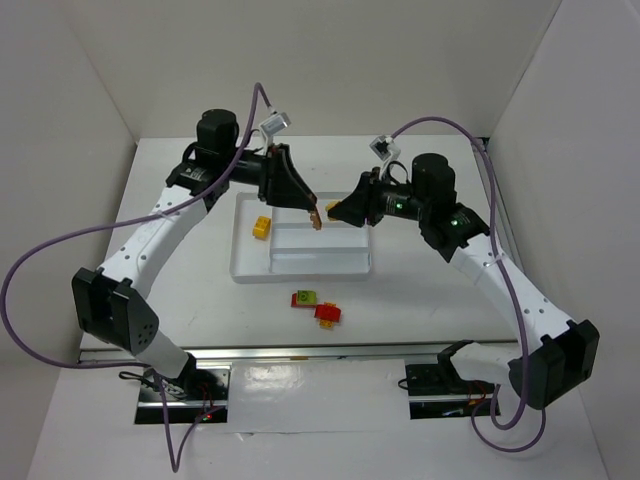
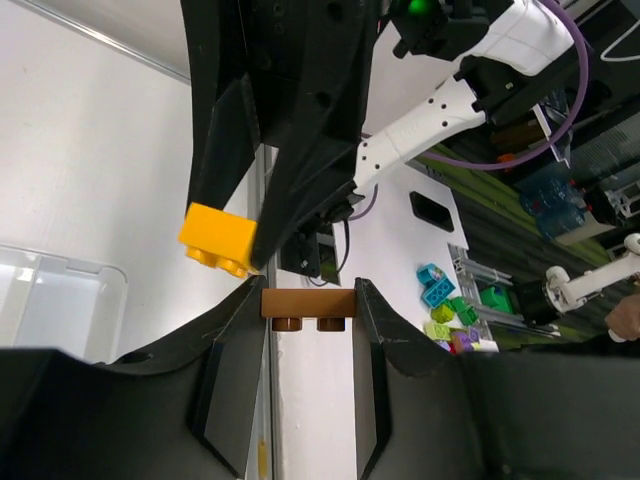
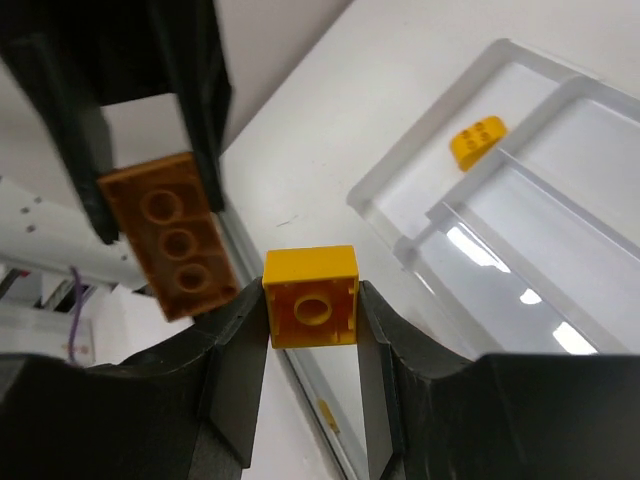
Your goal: Sort the legos into containers by color
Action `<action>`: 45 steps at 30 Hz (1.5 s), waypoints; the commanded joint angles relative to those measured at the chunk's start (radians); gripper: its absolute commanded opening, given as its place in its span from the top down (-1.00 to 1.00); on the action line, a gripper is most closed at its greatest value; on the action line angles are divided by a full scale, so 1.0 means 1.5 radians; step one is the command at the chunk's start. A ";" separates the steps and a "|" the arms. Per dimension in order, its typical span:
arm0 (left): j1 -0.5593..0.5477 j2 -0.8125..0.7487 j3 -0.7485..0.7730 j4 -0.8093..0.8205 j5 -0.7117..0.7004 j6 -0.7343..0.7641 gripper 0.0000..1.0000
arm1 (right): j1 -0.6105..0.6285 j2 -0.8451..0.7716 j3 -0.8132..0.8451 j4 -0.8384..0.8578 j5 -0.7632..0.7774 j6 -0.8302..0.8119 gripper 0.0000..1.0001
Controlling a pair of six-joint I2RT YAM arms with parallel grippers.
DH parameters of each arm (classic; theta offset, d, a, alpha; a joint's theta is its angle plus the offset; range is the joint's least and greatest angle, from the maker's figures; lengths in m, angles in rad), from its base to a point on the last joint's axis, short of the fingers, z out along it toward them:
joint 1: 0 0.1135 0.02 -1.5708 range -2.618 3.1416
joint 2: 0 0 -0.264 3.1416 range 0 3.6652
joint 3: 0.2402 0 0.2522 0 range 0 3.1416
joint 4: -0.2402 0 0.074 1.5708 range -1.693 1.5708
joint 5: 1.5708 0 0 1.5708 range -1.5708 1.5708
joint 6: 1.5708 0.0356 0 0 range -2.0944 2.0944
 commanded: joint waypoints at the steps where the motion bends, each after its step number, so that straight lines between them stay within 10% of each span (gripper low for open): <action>1: 0.026 -0.007 0.030 -0.015 0.018 0.028 1.00 | -0.002 -0.024 -0.009 -0.021 0.123 -0.008 0.66; 9: 0.085 0.053 0.046 -0.217 -0.308 0.048 1.00 | 0.012 0.089 0.071 -0.211 0.395 0.008 0.60; 17: 0.085 0.096 0.023 -0.323 -0.601 0.028 1.00 | 0.051 0.211 0.099 -0.188 0.442 0.020 0.60; 45: -0.027 0.252 0.026 -0.223 -0.711 -0.088 1.00 | 0.083 0.213 0.089 -0.209 0.552 0.013 0.60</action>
